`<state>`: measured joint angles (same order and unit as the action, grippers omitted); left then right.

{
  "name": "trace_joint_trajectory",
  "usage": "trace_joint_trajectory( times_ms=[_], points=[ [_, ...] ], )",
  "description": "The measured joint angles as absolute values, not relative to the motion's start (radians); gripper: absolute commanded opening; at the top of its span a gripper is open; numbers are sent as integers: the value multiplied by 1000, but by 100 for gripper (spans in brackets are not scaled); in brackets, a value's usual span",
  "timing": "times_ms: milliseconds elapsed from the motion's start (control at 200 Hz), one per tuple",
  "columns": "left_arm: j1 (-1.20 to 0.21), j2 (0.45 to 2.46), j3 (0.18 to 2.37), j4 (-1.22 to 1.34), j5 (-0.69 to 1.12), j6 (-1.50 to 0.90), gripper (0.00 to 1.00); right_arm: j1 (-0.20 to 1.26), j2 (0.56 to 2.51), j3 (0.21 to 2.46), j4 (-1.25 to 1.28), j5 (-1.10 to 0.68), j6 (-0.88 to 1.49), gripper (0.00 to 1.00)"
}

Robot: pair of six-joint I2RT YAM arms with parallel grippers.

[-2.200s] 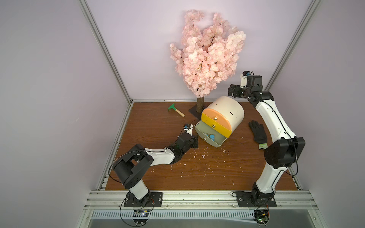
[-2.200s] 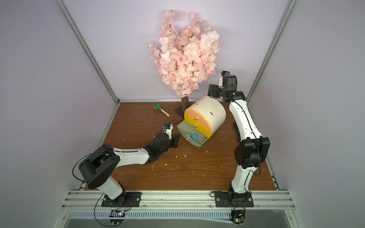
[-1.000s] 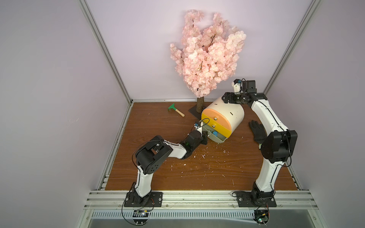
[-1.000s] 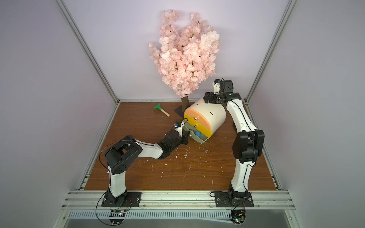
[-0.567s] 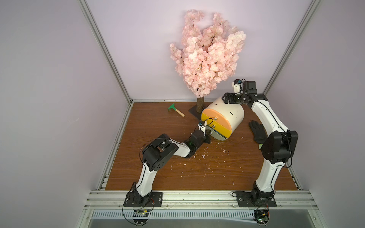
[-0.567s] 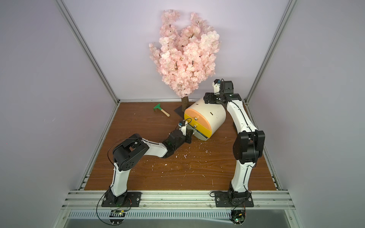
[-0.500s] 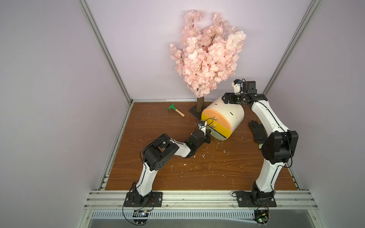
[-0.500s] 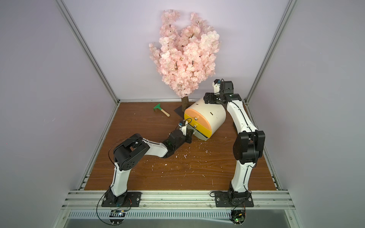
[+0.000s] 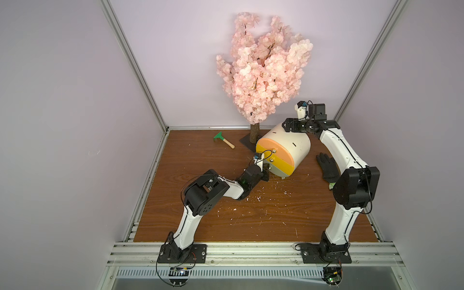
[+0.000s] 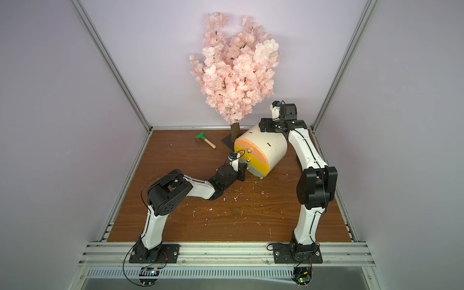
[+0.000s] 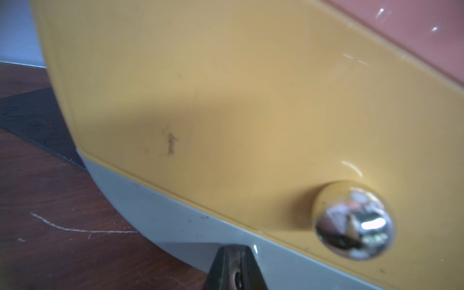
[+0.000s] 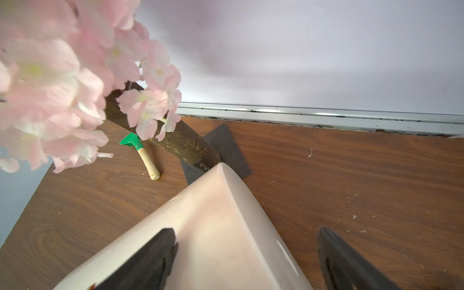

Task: Put the paint cans in the drawer according to color
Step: Close the drawer of the storage box, then reset both arms

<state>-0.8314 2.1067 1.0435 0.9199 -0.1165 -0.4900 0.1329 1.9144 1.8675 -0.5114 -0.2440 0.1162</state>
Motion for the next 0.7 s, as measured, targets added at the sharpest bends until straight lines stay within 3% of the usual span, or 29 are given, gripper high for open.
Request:
trace_joint_trajectory(
  times_ms=[215,485,701],
  points=[
    [-829,2037,922,963,-122,-481,24,129,1911,1891,-538,-204,121,97],
    [-758,1650,647,1000,-152,-458,42,60,1750,1825,-588,-91,141,99],
    [-706,1387,600,873,-243,-385,71,31,1439,1517,-490,-10,142,99]
  ],
)
